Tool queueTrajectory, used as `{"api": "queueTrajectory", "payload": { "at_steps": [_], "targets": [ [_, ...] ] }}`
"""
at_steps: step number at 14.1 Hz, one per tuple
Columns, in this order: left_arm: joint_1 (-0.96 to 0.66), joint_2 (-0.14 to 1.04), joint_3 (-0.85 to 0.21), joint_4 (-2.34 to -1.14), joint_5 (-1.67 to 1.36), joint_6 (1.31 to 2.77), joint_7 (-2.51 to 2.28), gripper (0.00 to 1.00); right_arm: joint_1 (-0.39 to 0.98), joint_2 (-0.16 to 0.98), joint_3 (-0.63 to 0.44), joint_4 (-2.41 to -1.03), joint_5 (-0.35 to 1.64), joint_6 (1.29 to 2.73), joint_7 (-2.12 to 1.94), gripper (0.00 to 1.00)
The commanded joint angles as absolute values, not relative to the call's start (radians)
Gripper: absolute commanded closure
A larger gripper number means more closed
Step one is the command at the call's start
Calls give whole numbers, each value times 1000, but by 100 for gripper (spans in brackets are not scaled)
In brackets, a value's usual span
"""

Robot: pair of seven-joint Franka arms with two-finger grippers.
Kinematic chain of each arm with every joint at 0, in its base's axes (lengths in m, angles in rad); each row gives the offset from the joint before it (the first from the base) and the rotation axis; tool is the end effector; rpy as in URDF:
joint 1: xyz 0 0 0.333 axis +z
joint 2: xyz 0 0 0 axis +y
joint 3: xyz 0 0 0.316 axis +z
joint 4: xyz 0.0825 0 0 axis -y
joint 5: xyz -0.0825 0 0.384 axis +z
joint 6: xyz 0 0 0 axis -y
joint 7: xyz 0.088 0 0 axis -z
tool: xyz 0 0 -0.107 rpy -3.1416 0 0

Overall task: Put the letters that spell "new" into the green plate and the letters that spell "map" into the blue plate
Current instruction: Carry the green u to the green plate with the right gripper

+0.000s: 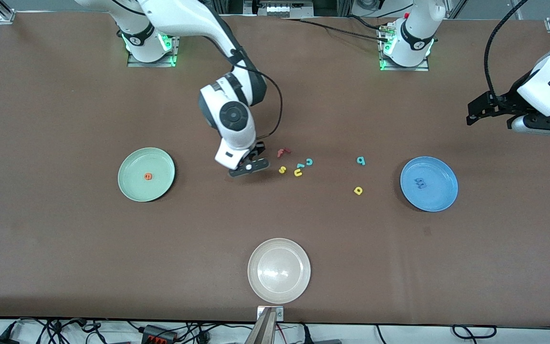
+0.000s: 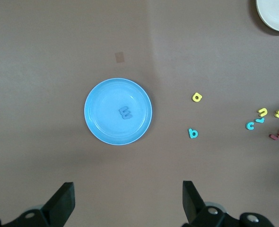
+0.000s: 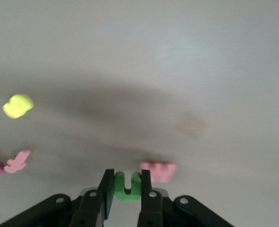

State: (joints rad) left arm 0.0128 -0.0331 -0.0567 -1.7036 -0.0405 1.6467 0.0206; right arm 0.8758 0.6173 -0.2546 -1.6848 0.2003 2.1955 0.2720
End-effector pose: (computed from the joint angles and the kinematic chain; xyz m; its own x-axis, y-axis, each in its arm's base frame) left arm 0.5470 -0.0285 0.5864 0.9979 -0.0613 -0.0231 -0.0604 -0.9974 0.0389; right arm 0.5297 0.4089 0.2429 0.9624 0.2594 -0.0804 0.2615 -0.9651 0.0166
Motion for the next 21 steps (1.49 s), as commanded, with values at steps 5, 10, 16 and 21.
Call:
{"api": "queueTrajectory", "payload": {
  "at_steps": [5,10,16,21],
  "targets": [
    [14,-40,-60,-1692,-20,1626,31,0,739,557,-391,-1720,204,2002,236,91],
    [14,-40,-60,-1692,-20,1624,31,0,675,557,-426,-1784,204,1987,167,91],
    [11,-40,-61,-1692,-20,1624,31,0,607,606,-426,-1778,206,2023,132,90],
    [11,-38,-61,-1692,-20,1626,31,0,620,653,-425,-1779,210,2075,146,88]
  ]
}}
